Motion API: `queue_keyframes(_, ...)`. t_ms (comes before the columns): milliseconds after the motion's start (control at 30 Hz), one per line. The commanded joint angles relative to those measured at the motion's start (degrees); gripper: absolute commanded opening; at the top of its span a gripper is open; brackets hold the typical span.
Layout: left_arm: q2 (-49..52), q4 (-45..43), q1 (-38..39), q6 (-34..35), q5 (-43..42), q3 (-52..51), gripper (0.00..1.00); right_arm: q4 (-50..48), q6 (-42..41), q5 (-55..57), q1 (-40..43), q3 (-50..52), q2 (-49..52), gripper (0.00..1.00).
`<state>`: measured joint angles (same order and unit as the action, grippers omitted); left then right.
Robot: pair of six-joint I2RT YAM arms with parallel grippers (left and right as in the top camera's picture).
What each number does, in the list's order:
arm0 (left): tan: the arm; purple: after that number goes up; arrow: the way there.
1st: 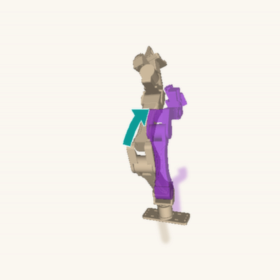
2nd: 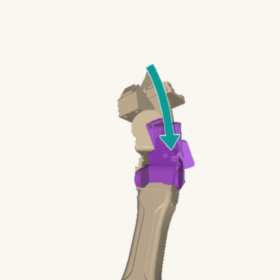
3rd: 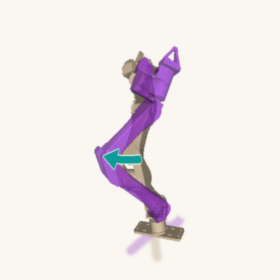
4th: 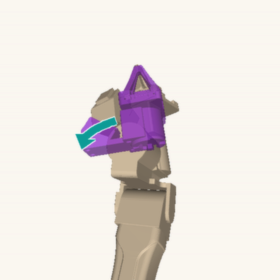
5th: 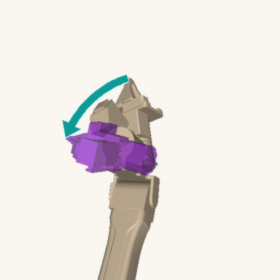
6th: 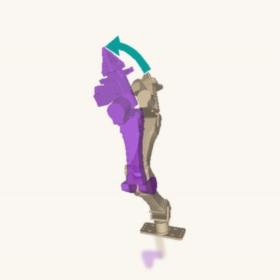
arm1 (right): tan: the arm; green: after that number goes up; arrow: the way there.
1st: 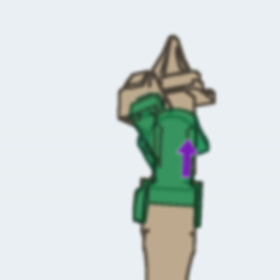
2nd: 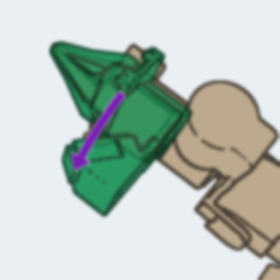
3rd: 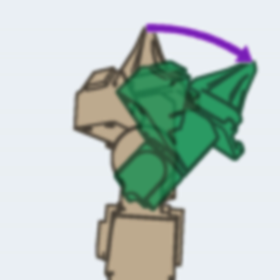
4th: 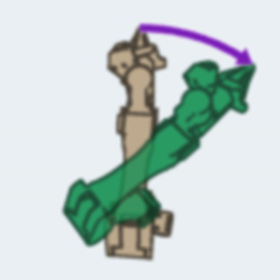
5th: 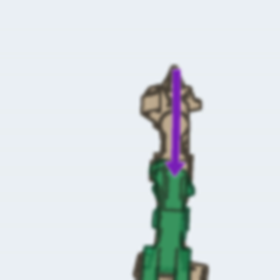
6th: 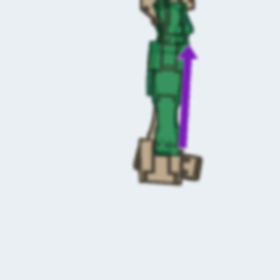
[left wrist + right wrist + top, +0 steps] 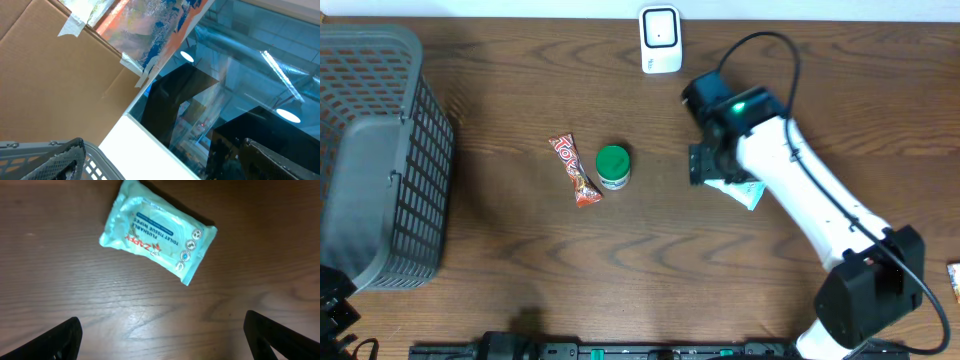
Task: Scan the item barcode
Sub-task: 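Lift the mint-green pack and swing it toward the scanner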
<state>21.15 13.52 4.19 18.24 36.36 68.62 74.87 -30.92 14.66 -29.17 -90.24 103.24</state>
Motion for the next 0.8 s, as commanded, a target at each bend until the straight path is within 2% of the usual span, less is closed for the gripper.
queue_keyframes(0,-0.1,-0.2,-0.3,0.5,0.1,-0.3,0.98,-2.7,-6.7,12.2,-2.6,3.9,0.7,0.99)
queue_keyframes(167,-0.1,-0.2,-0.3,0.5,0.1,-0.3,0.98,-9.6,-6.4,19.8,-5.8,10.9,2.8,0.99)
queue_keyframes(400,-0.1,-0.2,-0.3,0.5,0.1,-0.3,0.98,-17.6,-1.1,21.0,-10.1,14.1,8.7,0.99)
queue_keyframes(767,-0.1,-0.3,-0.3,0.5,0.1,-0.3,0.98,-19.5,1.5,30.2,-10.4,14.1,20.9,0.99)
